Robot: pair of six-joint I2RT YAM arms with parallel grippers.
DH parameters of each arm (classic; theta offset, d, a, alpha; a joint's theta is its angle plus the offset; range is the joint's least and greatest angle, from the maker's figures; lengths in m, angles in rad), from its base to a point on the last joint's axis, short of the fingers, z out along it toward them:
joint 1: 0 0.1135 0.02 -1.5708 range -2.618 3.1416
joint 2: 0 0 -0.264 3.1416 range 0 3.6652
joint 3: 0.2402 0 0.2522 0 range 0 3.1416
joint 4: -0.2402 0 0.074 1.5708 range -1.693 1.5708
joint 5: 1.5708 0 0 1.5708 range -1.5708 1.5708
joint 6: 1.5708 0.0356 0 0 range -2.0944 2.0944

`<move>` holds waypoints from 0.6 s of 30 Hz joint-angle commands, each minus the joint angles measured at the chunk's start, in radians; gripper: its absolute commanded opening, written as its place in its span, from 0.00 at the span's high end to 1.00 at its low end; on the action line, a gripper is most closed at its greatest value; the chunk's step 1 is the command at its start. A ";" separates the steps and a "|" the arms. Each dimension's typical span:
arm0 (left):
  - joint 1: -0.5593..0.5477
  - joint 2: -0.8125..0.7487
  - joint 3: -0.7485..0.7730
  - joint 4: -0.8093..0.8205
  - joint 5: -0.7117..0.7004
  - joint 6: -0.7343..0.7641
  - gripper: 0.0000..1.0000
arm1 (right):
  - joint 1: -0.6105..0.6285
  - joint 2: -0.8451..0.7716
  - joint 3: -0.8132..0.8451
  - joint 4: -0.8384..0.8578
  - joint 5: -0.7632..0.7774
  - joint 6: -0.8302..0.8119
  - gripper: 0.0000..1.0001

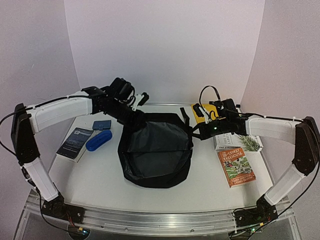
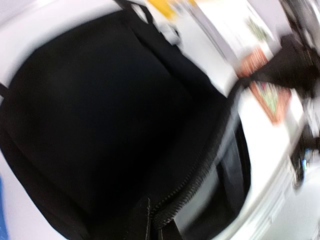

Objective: Pack the student bag
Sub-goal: Adjust the student bag at the center of the board.

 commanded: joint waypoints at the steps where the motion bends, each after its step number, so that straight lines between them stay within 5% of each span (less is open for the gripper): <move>1: 0.094 0.170 0.193 -0.049 -0.054 0.037 0.95 | -0.008 0.004 0.048 0.101 0.178 0.030 1.00; 10: 0.194 0.364 0.252 -0.054 -0.028 -0.019 0.82 | -0.006 0.257 0.151 0.117 0.356 0.020 1.00; 18: 0.208 0.438 0.239 -0.060 -0.082 -0.067 0.57 | -0.007 0.417 0.197 0.099 0.460 0.026 1.00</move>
